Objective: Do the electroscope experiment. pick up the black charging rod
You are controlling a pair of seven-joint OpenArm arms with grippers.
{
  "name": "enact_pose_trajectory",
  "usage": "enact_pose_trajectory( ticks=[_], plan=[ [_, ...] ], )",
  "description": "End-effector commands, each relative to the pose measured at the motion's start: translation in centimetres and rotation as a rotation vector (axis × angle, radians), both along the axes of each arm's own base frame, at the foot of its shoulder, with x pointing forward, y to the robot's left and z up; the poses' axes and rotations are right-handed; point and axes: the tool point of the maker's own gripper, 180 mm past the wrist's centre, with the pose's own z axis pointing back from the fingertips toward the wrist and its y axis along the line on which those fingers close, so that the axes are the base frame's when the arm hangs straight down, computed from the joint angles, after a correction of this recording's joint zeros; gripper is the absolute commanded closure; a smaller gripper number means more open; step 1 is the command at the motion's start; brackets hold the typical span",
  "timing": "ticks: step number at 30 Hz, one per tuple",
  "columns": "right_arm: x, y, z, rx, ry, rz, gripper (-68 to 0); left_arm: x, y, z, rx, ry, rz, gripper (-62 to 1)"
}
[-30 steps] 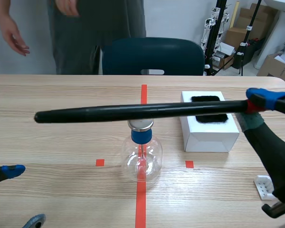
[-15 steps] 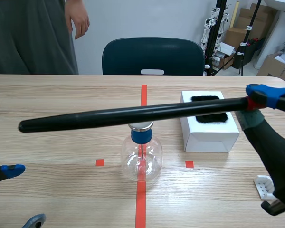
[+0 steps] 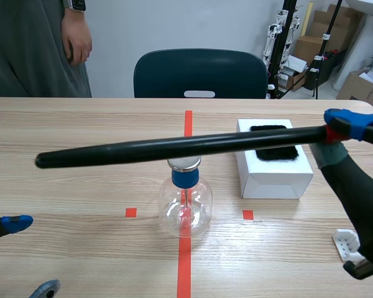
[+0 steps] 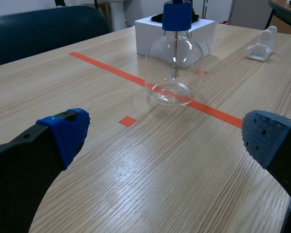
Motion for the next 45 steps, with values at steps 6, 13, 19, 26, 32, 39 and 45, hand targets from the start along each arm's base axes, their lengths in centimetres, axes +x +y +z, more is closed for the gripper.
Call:
enact_pose_trajectory(
  ticks=[6,13,19,26,32,39,45],
  plan=[
    [0.30,-0.47,0.39,0.001,-0.011,-0.036,-0.2,0.35,0.38,1.47,-0.035,-0.057,0.006,-62.3],
    [0.39,-0.57,0.39,0.002,-0.011,-0.043,-0.2,0.35,0.38,1.47,-0.035,-0.057,0.006,-62.3],
    [0.40,-0.58,0.39,0.002,-0.011,-0.043,-0.2,0.35,0.37,1.47,-0.035,-0.057,0.007,-62.3],
    [0.39,-0.57,0.39,0.002,-0.011,-0.043,-0.2,0.35,0.37,1.47,-0.035,-0.057,0.007,-62.3],
    [0.39,-0.57,0.39,0.002,-0.011,-0.042,-0.2,0.35,0.37,1.47,-0.035,-0.057,0.007,-62.3],
    [0.39,-0.57,0.39,0.002,-0.011,-0.042,-0.2,0.35,0.37,1.47,-0.035,-0.057,0.007,-62.3],
    [0.40,-0.57,0.39,0.002,-0.011,-0.042,-0.2,0.35,0.37,1.47,-0.035,-0.057,0.007,-62.3]
  ],
)
